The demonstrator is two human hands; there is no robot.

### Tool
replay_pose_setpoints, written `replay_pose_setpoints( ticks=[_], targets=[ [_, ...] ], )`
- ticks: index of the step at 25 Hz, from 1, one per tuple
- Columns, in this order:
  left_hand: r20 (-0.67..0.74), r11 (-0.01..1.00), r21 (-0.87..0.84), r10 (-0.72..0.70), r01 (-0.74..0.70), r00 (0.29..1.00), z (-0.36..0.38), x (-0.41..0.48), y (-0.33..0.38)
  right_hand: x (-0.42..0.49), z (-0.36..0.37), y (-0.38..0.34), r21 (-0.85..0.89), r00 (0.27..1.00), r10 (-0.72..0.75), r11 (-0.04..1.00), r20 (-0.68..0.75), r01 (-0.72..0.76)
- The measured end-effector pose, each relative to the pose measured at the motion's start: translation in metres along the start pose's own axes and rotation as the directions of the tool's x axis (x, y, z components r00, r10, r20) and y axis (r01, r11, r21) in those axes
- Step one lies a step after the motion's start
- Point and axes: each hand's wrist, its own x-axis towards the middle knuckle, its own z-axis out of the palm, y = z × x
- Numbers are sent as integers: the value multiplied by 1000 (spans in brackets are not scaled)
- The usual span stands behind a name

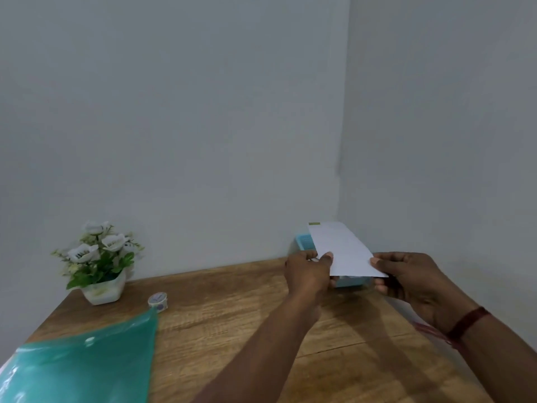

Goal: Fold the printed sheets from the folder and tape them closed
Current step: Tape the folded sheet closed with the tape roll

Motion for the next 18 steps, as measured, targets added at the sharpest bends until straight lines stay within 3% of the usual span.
replay_pose_setpoints(
  ticks=[9,18],
  targets=[
    [98,980,-98,-165,175,981,28,36,-23,53,-10,4,-264,995,37,963,-97,-62],
    [59,967,45,-254,252,965,31,64,-36,91,-1,10,-625,983,-166,776,-80,80]
  ],
)
